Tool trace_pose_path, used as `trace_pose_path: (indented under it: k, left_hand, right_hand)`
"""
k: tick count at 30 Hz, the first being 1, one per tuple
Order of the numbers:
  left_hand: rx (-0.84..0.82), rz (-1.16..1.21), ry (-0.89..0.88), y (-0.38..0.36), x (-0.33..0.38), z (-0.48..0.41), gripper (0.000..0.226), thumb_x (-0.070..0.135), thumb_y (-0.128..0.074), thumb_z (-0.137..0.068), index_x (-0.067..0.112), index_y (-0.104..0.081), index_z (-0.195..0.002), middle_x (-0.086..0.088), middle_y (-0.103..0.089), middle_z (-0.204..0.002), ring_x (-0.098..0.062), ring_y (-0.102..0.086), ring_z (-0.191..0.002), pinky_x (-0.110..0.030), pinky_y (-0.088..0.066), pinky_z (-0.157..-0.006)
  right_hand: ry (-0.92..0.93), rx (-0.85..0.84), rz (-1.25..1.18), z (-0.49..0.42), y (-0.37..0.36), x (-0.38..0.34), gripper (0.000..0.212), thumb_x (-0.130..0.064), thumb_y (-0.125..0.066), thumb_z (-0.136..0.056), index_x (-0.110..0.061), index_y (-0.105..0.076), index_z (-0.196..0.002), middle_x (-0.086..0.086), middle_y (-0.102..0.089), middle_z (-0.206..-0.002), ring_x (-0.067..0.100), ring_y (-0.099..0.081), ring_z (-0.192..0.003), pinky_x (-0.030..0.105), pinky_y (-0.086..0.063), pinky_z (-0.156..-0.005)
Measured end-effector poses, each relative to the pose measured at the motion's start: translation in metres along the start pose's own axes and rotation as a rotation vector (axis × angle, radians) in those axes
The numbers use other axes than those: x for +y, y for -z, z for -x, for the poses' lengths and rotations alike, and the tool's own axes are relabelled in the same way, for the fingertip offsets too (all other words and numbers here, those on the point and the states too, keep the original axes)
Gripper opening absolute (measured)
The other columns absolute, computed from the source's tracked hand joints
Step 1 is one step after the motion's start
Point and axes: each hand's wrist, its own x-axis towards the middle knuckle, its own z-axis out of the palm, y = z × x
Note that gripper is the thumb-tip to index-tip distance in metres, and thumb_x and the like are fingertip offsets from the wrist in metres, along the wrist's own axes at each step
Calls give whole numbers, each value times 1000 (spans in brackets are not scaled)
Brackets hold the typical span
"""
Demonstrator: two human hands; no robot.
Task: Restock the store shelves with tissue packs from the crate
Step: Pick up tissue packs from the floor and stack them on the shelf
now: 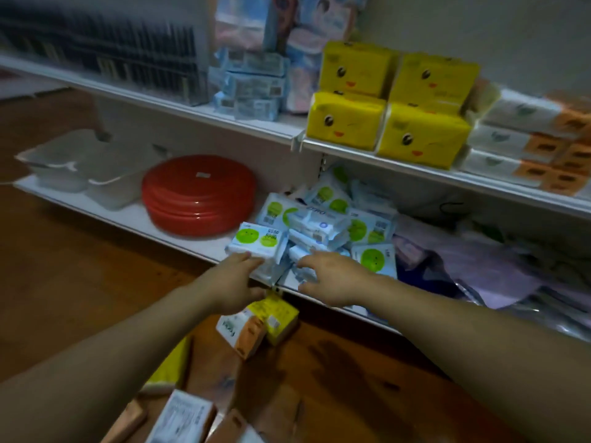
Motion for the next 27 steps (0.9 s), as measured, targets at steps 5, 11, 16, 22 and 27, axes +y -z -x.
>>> trace_pose_path:
  k: [5, 11, 16, 22, 27]
  left_hand:
    - [-117, 136, 161, -53, -49, 2, 77, 37, -64, -85, 17, -24, -147, -8, -25, -154, -21, -24, -142, -29, -24, -113]
    - [-133, 209, 238, -95, -90, -11, 75, 30, -69, -80, 20, -32, -144, -6, -42, -143, -23, -44, -128, -34, -39, -105]
    - [-184, 335, 286, -165, -146, -52, 90, 52, -63, -56, 29, -37, -139, -1, -52, -136, -20, -54, -119, -38, -46, -100]
    - [-187, 439, 288, -133, -122, -33, 80, 31, -65, -68, 21, -35, -142, -5, -51, -137, -20, -54, -118, -36, -45, -101]
    - [-193, 447, 345, -114, -118, -19, 74, 17, -63, -87, 15, -20, -148, -8, -36, -148, -23, -41, -132, -29, -38, -103]
  right_hand:
    - [-9, -117, -51, -48, -46, -18, 54, -40, -53, -93, -20, -39, -141, 9, -47, -140, 28, -47, -124, 37, -43, -98]
    - [-148, -147, -278, -86, -124, -37, 66, -36, -59, -89, -13, -33, -145, 12, -41, -145, 28, -47, -125, 33, -42, -98]
    - [-261, -137, -376, -98, -176, -47, 62, -32, -57, -89, -13, -31, -141, 14, -42, -137, 32, -46, -122, 36, -42, -96]
    - [-358, -66, -406, -105, -200, -61, 46, -28, -59, -89, -13, -39, -128, 11, -44, -129, 31, -49, -118, 36, -42, -95]
    - [-432, -47, -382, -106, -206, -71, 35, -20, -51, -93, -8, -46, -125, 12, -43, -132, 30, -50, -119, 32, -43, -94]
